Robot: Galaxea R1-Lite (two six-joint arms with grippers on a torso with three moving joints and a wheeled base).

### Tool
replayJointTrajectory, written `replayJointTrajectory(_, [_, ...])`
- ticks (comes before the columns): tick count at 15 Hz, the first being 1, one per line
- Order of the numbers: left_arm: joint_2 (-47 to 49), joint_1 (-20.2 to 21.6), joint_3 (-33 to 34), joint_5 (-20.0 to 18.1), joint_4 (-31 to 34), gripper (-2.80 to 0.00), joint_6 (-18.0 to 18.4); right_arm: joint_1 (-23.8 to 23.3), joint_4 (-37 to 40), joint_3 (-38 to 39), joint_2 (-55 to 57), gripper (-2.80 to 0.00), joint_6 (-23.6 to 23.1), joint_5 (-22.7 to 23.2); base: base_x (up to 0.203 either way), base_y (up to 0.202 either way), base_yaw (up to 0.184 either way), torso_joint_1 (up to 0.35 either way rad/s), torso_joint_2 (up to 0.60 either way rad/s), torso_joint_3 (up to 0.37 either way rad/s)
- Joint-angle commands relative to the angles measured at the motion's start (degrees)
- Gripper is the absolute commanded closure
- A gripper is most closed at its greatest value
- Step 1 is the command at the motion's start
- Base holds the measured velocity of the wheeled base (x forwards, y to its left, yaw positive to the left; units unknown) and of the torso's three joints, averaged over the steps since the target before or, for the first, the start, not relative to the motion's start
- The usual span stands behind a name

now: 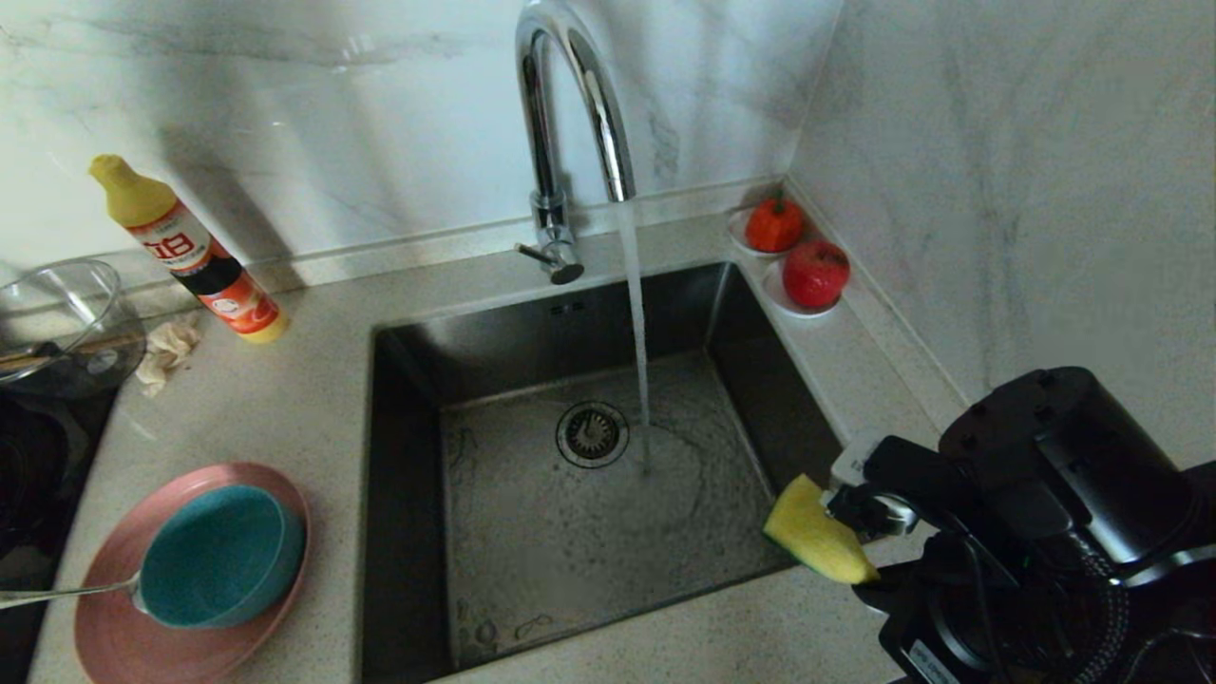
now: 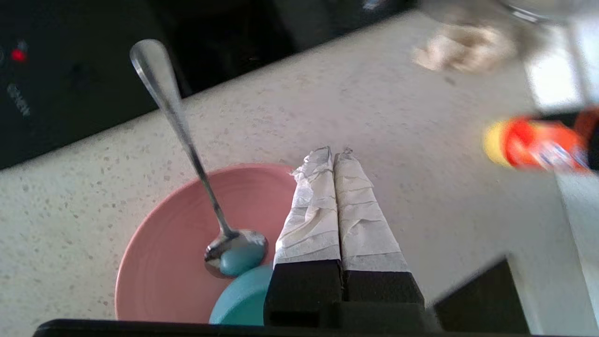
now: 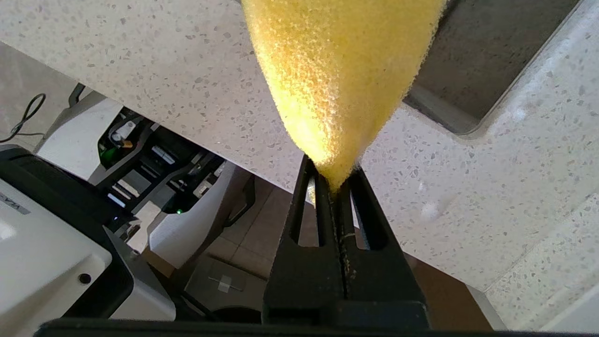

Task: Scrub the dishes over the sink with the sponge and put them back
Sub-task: Rinse the spoon

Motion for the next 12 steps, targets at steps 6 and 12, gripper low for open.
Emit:
replayJointTrajectory(6, [7.23,4.55,0.24,-1.77,-3.73,0.00,-2.40,0.03,-0.32,-1.75,2.31,0.00,0.18,0.21,0.000,0.000,0.000,0.000,0.00,0.000])
replayJointTrajectory(12, [10.61,8.66,0.60,-2.96,-3.98,-2.80,-2.53,0.03,-0.68,-2.10,2.99,0.00,0.11,1.09,0.000,0.000,0.000,0.000,0.00,0.000])
